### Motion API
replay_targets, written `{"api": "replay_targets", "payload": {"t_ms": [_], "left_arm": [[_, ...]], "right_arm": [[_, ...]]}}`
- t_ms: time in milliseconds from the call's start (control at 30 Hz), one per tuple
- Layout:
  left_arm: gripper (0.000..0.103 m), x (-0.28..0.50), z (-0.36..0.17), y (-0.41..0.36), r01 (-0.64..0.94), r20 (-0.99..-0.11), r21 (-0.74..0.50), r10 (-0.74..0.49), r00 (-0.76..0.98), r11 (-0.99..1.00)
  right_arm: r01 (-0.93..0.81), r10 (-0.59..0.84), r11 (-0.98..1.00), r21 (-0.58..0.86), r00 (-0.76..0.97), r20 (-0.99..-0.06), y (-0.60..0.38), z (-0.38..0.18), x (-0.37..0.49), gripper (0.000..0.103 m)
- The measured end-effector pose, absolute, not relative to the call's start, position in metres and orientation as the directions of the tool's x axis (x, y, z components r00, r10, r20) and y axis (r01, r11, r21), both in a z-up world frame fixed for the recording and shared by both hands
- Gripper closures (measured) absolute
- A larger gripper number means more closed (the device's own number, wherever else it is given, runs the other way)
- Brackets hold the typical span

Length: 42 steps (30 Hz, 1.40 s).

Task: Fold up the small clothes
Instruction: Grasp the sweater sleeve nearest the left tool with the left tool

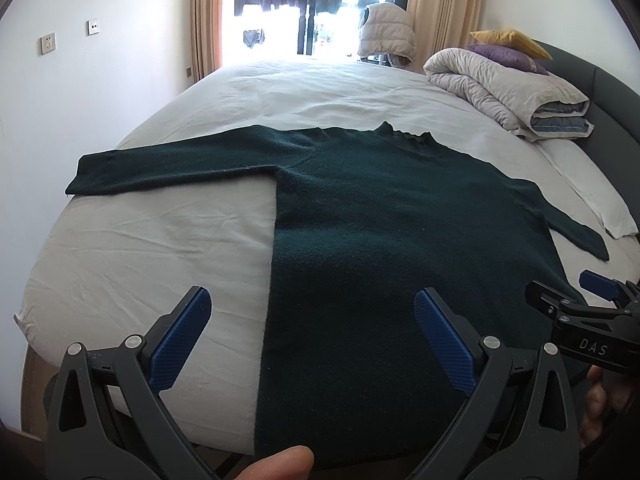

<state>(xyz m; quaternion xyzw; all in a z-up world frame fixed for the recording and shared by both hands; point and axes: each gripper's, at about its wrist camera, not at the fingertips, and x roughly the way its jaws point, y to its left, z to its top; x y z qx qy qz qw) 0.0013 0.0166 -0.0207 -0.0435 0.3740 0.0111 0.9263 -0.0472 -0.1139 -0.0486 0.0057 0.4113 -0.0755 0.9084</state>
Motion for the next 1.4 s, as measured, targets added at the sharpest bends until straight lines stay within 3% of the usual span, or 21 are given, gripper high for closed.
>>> {"api": "replay_targets", "payload": {"t_ms": [200,333,467,600,700,867,1033,1267,1333,1400], "left_arm": [[0.0,0.014,-0.025,0.089,-0.157,-0.681,-0.244,-0.054,0.73,0.957],[0.0,0.031,-0.024,0.154,-0.182,-0.623,-0.384,-0.108,0.775,0.905],[0.0,0.042,-0.021,0.205,-0.244,-0.577,-0.424,-0.053,0.815,0.872],[0.0,0.062,-0.035,0.26,-0.291,-0.605,-0.544,-0.127,0.786,0.787],[0.0,0.07,-0.053,0.306,-0.345,-0.58,-0.65,-0.149,0.801,0.677],[0.0,0.08,-0.07,0.37,-0.386,-0.509,-0.772,-0.127,0.852,0.505],[0.001,0.098,-0.086,0.412,-0.37,-0.448,-0.842,-0.126,0.885,0.393],[0.001,0.128,-0.097,0.429,-0.361,-0.432,-0.855,-0.126,0.893,0.373],[0.005,0.134,-0.098,0.434,-0.35,-0.418,-0.865,-0.13,0.899,0.361],[0.021,0.139,-0.102,0.44,-0.342,-0.407,-0.876,-0.14,0.903,0.341]], "right_arm": [[0.096,-0.032,0.994,0.048,0.694,-0.72,-0.111,-0.045,-0.046,0.0],[0.045,0.042,0.993,0.111,0.742,-0.669,-0.103,-0.036,-0.045,0.0],[0.001,0.085,0.99,0.139,0.787,-0.611,-0.096,-0.026,-0.042,0.0],[-0.041,0.122,0.987,0.154,0.814,-0.568,-0.089,-0.019,-0.037,0.0],[-0.07,0.142,0.986,0.149,0.817,-0.559,-0.082,-0.018,-0.029,0.008],[-0.112,0.182,0.981,0.156,0.802,-0.569,-0.073,-0.021,-0.014,0.03],[-0.132,0.225,0.971,0.198,0.78,-0.584,-0.066,-0.027,-0.002,0.031],[-0.141,0.253,0.963,0.23,0.766,-0.59,-0.058,-0.031,0.003,0.031],[-0.144,0.255,0.963,0.228,0.767,-0.589,-0.058,-0.031,0.002,0.031],[-0.141,0.252,0.963,0.228,0.767,-0.59,-0.058,-0.032,0.002,0.031]]}}
